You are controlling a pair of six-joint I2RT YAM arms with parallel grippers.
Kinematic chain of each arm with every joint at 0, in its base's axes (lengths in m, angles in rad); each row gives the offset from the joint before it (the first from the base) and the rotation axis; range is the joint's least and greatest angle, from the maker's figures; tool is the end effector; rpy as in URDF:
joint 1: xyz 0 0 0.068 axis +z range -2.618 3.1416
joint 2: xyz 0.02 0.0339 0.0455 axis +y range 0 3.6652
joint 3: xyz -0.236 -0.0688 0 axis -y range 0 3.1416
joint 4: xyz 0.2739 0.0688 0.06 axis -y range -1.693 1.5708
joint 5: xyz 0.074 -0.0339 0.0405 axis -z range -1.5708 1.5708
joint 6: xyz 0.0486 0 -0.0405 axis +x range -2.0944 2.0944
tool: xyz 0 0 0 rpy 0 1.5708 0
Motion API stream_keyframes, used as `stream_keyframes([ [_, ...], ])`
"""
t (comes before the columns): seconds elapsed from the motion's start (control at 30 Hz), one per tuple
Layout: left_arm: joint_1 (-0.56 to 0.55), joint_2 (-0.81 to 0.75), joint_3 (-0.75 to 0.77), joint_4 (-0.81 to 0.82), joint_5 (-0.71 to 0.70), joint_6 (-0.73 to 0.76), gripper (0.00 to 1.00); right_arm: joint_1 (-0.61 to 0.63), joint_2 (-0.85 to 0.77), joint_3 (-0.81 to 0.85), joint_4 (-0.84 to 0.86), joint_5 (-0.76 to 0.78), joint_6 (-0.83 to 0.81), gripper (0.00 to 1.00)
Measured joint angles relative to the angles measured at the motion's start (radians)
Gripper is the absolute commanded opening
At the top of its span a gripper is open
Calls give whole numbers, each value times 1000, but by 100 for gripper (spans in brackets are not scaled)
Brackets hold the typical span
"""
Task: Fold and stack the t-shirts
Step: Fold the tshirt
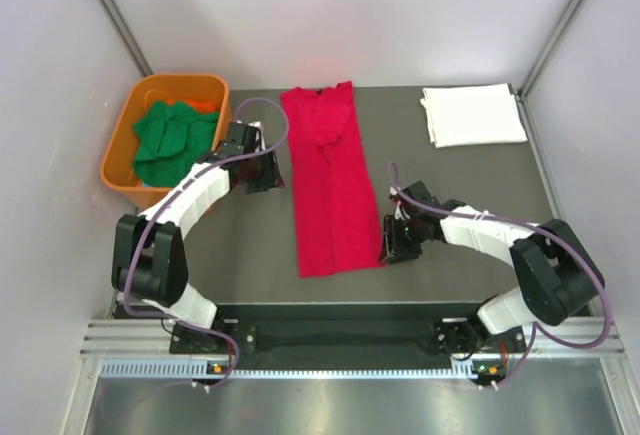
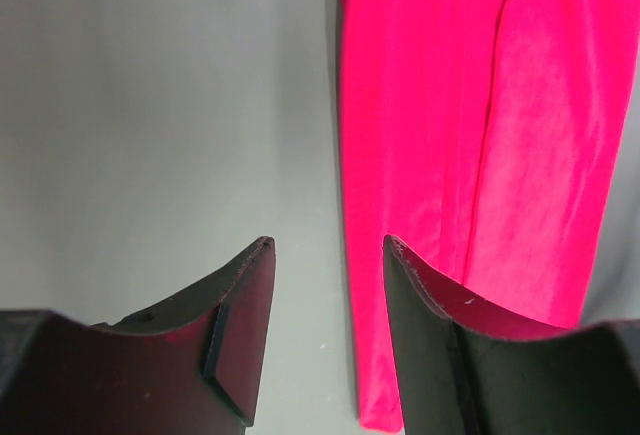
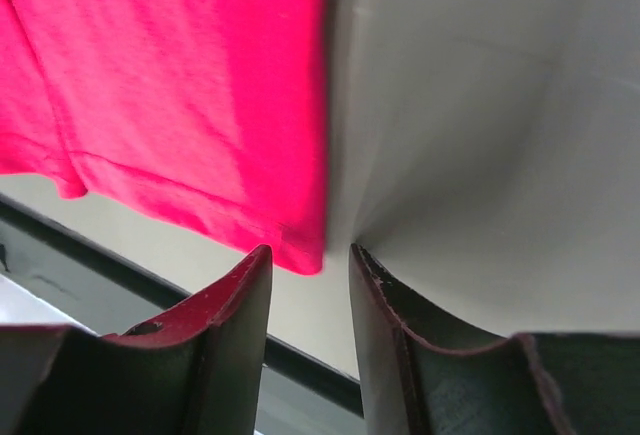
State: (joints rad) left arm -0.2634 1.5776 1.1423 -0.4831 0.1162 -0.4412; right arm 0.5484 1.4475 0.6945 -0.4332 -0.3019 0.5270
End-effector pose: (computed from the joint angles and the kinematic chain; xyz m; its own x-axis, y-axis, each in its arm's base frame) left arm 0.3553 -0.1016 0.1912 -0.8332 -0.2146 -0.5096 -0.0323 0.9389 -0.3425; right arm 0.2289 0.1568 0.0926 -0.9819 -0.0371 -0.1857 -0.1147 0.8970 0.4269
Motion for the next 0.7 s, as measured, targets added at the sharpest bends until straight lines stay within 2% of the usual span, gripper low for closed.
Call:
stream_keyframes([
  [0.1, 0, -23, -3, -32, -1, 20, 52, 19, 0, -11, 34, -7, 21, 25],
  [0.13, 0, -27, -5, -43, -2, 26, 52, 27, 0, -18, 45, -6, 32, 11],
  [0.2, 0, -35, -10, -70, -8, 36, 52, 41, -1, -34, 61, 7, 58, 0],
  [0.4, 0, -85, -19, -147, -55, 75, 52, 75, -90, -113, 97, 76, 169, 0],
  [0.5, 0, -119, -19, -171, -69, 97, 51, 115, -155, -166, 111, 109, 232, 11],
  [0.53, 0, -127, -19, -179, -69, 101, 50, 134, -171, -177, 111, 119, 249, 21],
  [0.63, -3, -150, -19, -202, -47, 107, 50, 192, -197, -183, 91, 144, 283, 27],
  [0.7, -11, -167, -26, -198, -14, 103, 50, 210, -209, -170, 47, 183, 294, 28],
])
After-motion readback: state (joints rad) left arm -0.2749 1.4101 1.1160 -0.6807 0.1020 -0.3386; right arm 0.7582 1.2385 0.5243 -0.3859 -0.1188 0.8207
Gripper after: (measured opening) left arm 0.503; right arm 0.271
